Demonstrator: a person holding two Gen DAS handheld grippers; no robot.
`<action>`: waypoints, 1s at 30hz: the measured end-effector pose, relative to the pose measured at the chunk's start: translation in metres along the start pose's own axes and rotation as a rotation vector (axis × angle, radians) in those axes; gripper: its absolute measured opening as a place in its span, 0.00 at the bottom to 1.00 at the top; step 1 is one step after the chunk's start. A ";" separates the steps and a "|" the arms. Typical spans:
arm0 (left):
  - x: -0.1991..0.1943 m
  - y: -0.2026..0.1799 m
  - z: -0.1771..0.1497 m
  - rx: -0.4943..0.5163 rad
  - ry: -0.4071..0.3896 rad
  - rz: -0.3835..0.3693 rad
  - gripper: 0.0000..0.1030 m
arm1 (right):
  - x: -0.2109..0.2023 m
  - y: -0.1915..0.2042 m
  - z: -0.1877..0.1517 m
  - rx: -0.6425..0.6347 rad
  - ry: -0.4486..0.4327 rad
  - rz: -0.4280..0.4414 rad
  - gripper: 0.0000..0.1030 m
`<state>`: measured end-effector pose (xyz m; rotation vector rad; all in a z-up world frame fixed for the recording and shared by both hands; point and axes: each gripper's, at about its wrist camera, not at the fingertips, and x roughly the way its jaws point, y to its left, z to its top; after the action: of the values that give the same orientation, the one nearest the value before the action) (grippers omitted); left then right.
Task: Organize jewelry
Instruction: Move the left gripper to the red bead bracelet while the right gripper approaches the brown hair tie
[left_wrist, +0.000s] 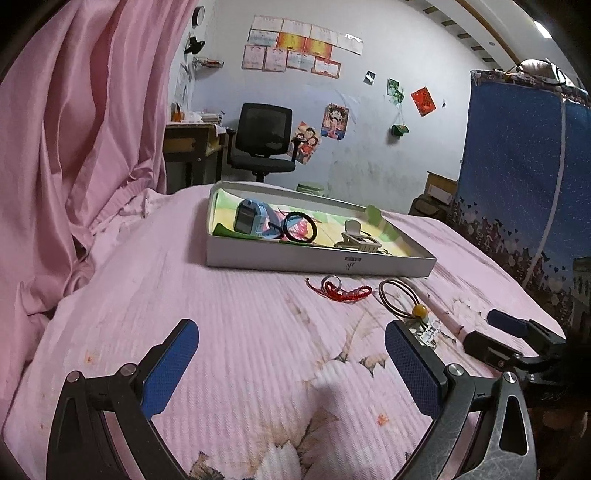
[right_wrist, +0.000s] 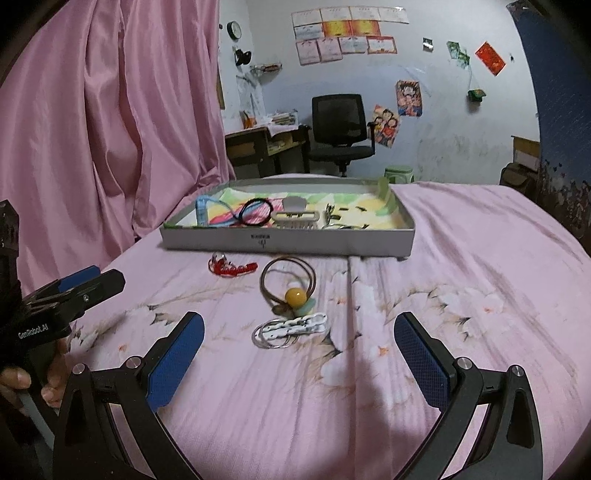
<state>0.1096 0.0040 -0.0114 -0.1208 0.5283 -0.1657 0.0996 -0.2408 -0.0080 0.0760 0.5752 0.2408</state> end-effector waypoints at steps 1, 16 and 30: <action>0.002 0.000 0.000 0.001 0.006 -0.004 0.98 | 0.001 0.001 0.000 -0.003 0.007 0.004 0.97; 0.050 -0.001 0.014 0.002 0.166 -0.082 0.78 | 0.037 -0.011 0.001 0.060 0.145 0.051 0.61; 0.108 -0.004 0.040 -0.053 0.303 -0.181 0.57 | 0.080 -0.010 0.020 0.050 0.184 0.083 0.47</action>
<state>0.2220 -0.0172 -0.0294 -0.1972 0.8246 -0.3500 0.1779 -0.2308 -0.0349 0.1268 0.7624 0.3163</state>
